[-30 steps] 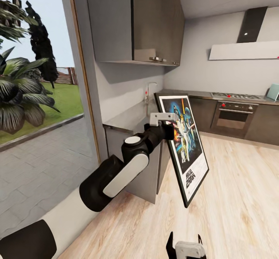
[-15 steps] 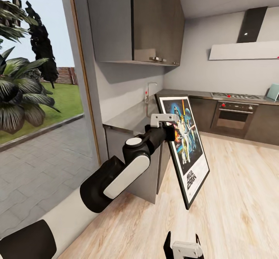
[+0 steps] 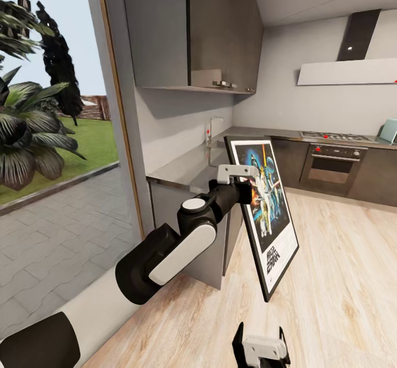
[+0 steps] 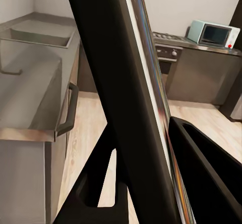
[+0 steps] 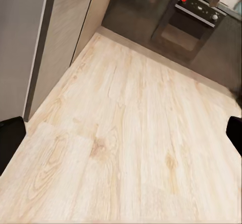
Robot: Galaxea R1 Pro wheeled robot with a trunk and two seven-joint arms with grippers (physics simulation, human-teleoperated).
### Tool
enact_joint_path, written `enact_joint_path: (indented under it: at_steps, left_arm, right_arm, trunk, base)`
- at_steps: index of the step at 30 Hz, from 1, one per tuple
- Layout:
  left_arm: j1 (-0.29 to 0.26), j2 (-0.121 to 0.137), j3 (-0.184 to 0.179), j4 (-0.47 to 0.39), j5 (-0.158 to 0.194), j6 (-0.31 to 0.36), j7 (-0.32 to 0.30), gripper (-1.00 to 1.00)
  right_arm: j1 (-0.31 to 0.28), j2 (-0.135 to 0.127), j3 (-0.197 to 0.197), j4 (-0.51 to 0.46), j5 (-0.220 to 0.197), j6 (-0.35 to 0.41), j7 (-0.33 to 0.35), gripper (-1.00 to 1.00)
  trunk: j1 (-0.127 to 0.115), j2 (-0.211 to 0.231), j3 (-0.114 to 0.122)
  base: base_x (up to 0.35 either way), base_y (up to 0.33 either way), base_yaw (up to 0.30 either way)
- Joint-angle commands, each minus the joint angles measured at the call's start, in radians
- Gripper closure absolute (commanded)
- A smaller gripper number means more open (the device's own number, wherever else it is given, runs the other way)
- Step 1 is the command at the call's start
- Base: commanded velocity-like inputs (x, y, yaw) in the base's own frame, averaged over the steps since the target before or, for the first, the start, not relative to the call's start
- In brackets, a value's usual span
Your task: Pick up the poster from the kitchen countertop and hang it on one of the wall nails in the kitchen.
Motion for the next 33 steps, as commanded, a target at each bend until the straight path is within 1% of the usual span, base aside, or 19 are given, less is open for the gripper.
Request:
enact_joint_path:
  at_steps: [1,4,7,8,11,12,17,20,21,22,26,30,33]
  left_arm:
    - [-0.001,0.0,-0.002,0.0,0.006,0.002,0.009,1.0]
    - [-0.001,0.0,-0.003,0.005,0.006,0.001,0.009,1.0]
    - [-0.001,0.0,-0.004,0.008,0.006,0.0,0.009,1.0]
    - [-0.001,0.0,-0.006,0.009,0.006,-0.003,0.009,1.0]
    - [-0.001,0.0,-0.007,0.011,0.006,-0.013,0.009,1.0]
    - [-0.001,0.0,-0.008,0.011,0.005,-0.02,0.009,1.0]
    - [-0.001,0.0,-0.009,0.013,0.005,-0.025,0.009,1.0]
    - [-0.001,0.0,-0.016,0.013,0.005,-0.027,0.009,1.0]
    - [-0.001,0.0,-0.024,0.013,0.005,-0.027,0.009,1.0]
    - [-0.001,0.0,-0.032,0.013,0.006,-0.027,0.009,1.0]
    - [-0.001,0.0,-0.043,0.013,0.006,-0.028,0.009,1.0]
    - [-0.001,0.0,-0.047,0.013,0.006,-0.029,0.009,1.0]
    - [-0.001,0.0,-0.048,0.014,0.006,-0.029,0.009,1.0]
  right_arm:
    - [-0.009,0.001,0.002,-0.01,0.007,0.049,-0.011,-1.0]
    - [-0.022,0.001,0.01,-0.022,0.007,0.093,-0.019,-1.0]
    - [-0.027,0.002,0.03,-0.028,0.007,0.109,-0.022,-1.0]
    - [-0.03,0.004,0.043,-0.031,0.007,0.114,-0.024,-1.0]
    - [-0.037,0.006,0.056,-0.035,0.007,0.121,-0.025,-1.0]
    - [-0.049,0.006,0.063,-0.037,0.007,0.128,-0.026,-1.0]
    - [-0.066,0.007,0.069,-0.038,0.006,0.135,-0.027,-1.0]
    - [-0.075,0.017,0.071,-0.039,0.006,0.138,-0.028,-1.0]
    - [-0.082,0.021,0.071,-0.039,0.007,0.139,-0.028,-1.0]
    - [-0.092,0.023,0.071,-0.039,0.007,0.146,-0.029,-1.0]
    - [-0.121,0.026,0.072,-0.039,0.007,0.194,-0.028,-1.0]
    - [-0.139,0.027,0.072,-0.039,0.007,0.215,-0.03,-1.0]
    - [-0.151,0.027,0.072,-0.04,0.007,0.225,-0.058,-1.0]
  trunk:
    - [0.0,-0.001,-0.001]
    - [0.0,-0.001,-0.001]
    - [0.0,-0.001,-0.001]
    - [0.0,-0.001,-0.001]
    - [0.0,-0.001,-0.001]
    - [0.0,-0.001,-0.001]
    - [0.0,-0.001,-0.001]
    - [0.0,-0.001,-0.001]
    - [0.0,-0.001,-0.001]
    - [0.0,-0.001,-0.001]
    - [0.0,-0.001,-0.001]
    - [0.0,-0.001,-0.001]
    - [0.0,-0.001,-0.001]
  base:
    - [0.0,0.0,0.0]
    - [0.0,0.0,0.0]
    - [0.0,0.0,0.0]
    - [0.0,0.0,0.0]
    - [0.0,0.0,0.0]
    - [0.0,0.0,0.0]
    - [0.0,0.0,0.0]
    - [0.0,0.0,0.0]
    - [0.0,0.0,0.0]
    - [0.0,0.0,0.0]
    - [0.0,0.0,0.0]
    - [0.0,0.0,0.0]
    - [0.0,0.0,0.0]
